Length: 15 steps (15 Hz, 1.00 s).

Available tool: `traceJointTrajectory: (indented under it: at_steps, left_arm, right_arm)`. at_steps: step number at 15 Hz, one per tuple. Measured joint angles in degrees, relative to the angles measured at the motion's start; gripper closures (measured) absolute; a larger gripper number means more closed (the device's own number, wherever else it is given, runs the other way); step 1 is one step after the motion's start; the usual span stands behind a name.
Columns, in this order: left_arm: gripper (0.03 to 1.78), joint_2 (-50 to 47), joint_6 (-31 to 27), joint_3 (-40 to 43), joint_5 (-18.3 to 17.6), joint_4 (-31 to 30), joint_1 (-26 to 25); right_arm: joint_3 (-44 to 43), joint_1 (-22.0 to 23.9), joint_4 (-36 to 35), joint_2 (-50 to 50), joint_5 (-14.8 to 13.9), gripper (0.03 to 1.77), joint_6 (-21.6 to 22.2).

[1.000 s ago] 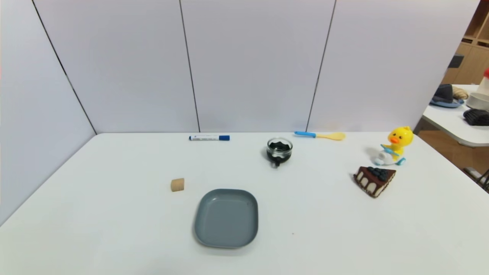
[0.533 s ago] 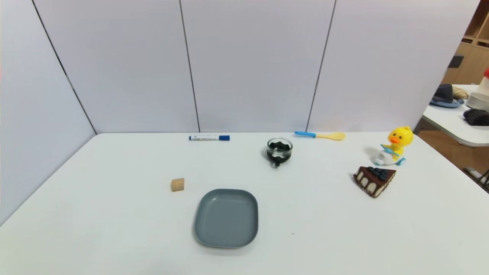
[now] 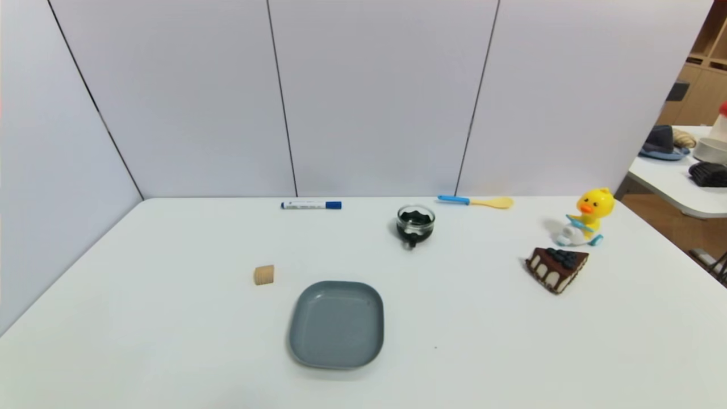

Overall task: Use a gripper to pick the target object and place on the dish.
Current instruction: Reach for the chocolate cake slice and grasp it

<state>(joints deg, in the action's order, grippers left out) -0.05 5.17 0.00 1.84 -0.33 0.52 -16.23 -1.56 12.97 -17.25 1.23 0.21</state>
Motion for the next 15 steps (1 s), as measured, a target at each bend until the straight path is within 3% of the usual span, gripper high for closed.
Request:
traceJointTrajectory:
  at_steps: [3, 7, 15]
  left_arm:
    - [0.12, 0.0, 0.0, 0.0, 0.0, 0.0, 0.0]
    - [0.12, 0.0, 0.0, 0.0, 0.0, 0.0, 0.0]
    - [0.12, 0.0, 0.0, 0.0, 0.0, 0.0, 0.0]
  right_arm:
    - [-10.5, -1.2, 4.3, -13.4, 0.2, 0.09, 1.8]
    - [-28.1, -3.3, 10.2, -34.2, 0.3, 0.09, 7.6]
    - [-65.4, -8.8, 26.6, -72.2, -0.7, 0.09, 27.2]
